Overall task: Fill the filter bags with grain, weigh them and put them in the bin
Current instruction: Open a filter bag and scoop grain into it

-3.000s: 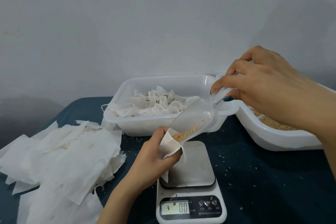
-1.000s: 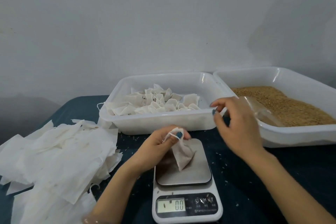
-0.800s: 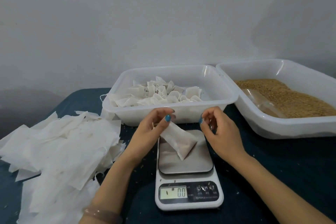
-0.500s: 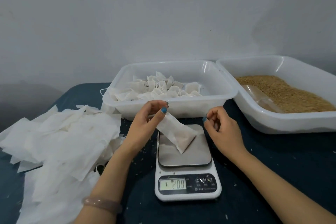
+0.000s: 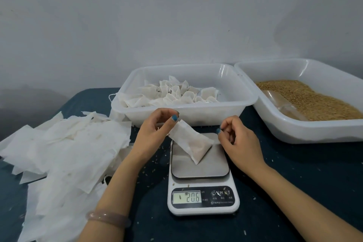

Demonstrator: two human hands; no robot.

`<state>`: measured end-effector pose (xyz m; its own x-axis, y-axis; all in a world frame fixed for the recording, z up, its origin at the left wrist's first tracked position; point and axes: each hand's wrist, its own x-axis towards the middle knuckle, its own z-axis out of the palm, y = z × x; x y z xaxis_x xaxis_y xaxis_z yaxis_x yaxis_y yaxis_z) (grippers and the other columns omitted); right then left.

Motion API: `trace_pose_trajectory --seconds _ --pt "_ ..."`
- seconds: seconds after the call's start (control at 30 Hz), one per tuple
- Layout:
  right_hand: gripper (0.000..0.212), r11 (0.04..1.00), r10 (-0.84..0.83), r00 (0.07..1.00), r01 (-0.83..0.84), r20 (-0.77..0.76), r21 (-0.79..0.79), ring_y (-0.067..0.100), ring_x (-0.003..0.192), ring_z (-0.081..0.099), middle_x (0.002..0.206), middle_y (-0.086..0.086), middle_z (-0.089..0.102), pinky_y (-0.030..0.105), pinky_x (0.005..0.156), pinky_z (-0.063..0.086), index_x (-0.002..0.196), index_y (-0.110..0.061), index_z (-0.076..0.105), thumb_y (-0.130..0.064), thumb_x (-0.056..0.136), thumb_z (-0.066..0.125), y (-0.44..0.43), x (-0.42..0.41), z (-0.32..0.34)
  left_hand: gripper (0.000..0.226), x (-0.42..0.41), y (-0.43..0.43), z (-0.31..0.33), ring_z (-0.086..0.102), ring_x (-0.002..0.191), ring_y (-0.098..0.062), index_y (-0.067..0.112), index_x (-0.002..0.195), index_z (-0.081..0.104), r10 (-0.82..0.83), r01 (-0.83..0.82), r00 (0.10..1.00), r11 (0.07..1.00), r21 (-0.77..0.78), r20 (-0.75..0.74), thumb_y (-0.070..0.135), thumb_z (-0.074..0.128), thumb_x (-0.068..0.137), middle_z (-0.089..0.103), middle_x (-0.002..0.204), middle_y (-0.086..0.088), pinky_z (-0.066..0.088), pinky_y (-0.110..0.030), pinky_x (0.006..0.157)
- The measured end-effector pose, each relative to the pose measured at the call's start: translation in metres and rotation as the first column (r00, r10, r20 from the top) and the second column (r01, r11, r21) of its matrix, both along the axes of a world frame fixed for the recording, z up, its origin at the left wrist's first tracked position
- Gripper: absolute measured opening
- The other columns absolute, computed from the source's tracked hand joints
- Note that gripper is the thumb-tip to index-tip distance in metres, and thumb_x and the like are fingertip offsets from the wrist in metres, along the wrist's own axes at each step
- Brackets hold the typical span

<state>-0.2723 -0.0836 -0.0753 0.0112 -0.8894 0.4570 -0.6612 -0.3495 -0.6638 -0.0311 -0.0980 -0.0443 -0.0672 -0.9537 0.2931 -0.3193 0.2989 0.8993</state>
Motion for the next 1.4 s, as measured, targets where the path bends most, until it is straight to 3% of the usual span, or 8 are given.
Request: trace_pose_trajectory --seconds 0.23,0.53,0.67,0.83,1.07,1.17,1.3,1.4 --pt "0.027 1.0 -0.029 0.999 0.029 -0.017 -0.004 0.008 0.069 0.053 0.068 -0.01 0.054 0.019 0.055 0.034 0.084 -0.041 0.042 -0.023 0.088 0.063 0.0 0.001 0.001 0.029 -0.001 0.004 -0.002 0.059 0.085 0.002 0.038 0.093 0.057 0.181 -0.192 0.945 0.981 0.013 0.272 0.065 0.047 0.088 0.065 0.09 0.02 0.041 -0.021 0.068" --pt "0.026 0.998 -0.058 0.998 0.057 -0.024 -0.021 0.006 0.072 0.053 0.068 -0.01 0.054 0.019 0.055 0.036 0.087 -0.039 0.044 -0.022 0.087 0.064 0.001 0.003 0.001 0.035 -0.023 0.014 0.002 0.051 0.085 -0.003 0.034 0.103 0.056 0.194 -0.129 0.823 0.979 -0.157 0.533 0.064 0.046 0.088 0.06 0.089 0.016 0.04 -0.027 0.069" --pt "0.026 0.998 -0.063 0.998 0.063 -0.012 -0.018 0.006 0.07 0.054 0.068 -0.01 0.055 0.018 0.055 0.035 0.087 -0.039 0.044 -0.024 0.087 0.064 0.001 0.003 0.001 0.006 -0.031 0.016 0.007 0.052 0.066 -0.005 0.038 0.092 0.058 0.092 -0.026 0.903 0.987 -0.16 0.42 0.038 0.064 0.09 0.057 0.069 0.014 0.035 -0.024 0.056" --pt "0.024 0.997 -0.076 0.997 0.077 0.02 -0.019 0.009 0.066 0.053 0.065 -0.01 0.053 0.017 0.053 0.034 0.085 -0.037 0.045 -0.024 0.088 0.065 -0.001 0.002 0.0 0.017 -0.038 0.003 0.034 0.056 0.074 -0.01 0.033 0.09 0.064 -0.091 0.122 0.976 0.981 -0.15 0.196 0.02 0.073 0.088 0.065 0.085 0.01 0.046 -0.028 0.068" --pt "0.024 0.998 -0.065 0.998 0.066 0.026 -0.017 0.008 0.067 0.054 0.081 -0.019 0.057 0.015 0.053 0.039 0.086 -0.04 0.044 -0.025 0.088 0.063 -0.001 0.004 0.0 0.023 -0.054 -0.054 0.101 0.06 0.062 -0.005 0.035 0.079 0.065 0.023 0.031 0.987 0.942 -0.333 0.157 0.015 0.071 0.087 0.063 0.081 0.012 0.049 -0.02 0.049" --pt "0.023 0.998 -0.063 0.997 0.064 0.034 -0.027 0.006 0.07 0.054 0.082 -0.023 0.056 0.01 0.061 0.042 0.086 -0.039 0.045 -0.025 0.086 0.062 -0.001 0.004 0.0 0.017 -0.066 -0.088 0.12 0.063 0.067 -0.011 0.027 0.083 0.07 0.074 0.04 0.954 0.93 -0.366 0.292 0.011 0.066 0.087 0.066 0.085 0.007 0.056 -0.031 0.049" --pt "0.022 0.998 -0.053 0.997 0.055 0.049 -0.036 0.006 0.069 0.055 0.08 -0.025 0.056 0.008 0.061 0.041 0.085 -0.039 0.045 -0.025 0.085 0.062 -0.002 0.005 0.001 0.023 -0.083 -0.132 0.124 0.068 0.082 -0.018 0.012 0.094 0.07 0.025 0.242 0.804 0.899 -0.365 0.594 -0.007 0.058 0.086 0.071 0.087 -0.004 0.054 -0.041 0.077" --pt "0.021 0.998 -0.051 0.997 0.052 0.052 -0.034 0.007 0.068 0.055 0.08 -0.023 0.056 0.011 0.061 0.041 0.085 -0.039 0.046 -0.025 0.085 0.062 -0.002 0.004 0.001 0.03 -0.091 -0.152 0.107 0.067 0.081 -0.022 0.013 0.094 0.069 -0.019 0.314 0.729 0.898 -0.309 0.684 -0.012 0.055 0.084 0.07 0.089 -0.005 0.054 -0.042 0.077"
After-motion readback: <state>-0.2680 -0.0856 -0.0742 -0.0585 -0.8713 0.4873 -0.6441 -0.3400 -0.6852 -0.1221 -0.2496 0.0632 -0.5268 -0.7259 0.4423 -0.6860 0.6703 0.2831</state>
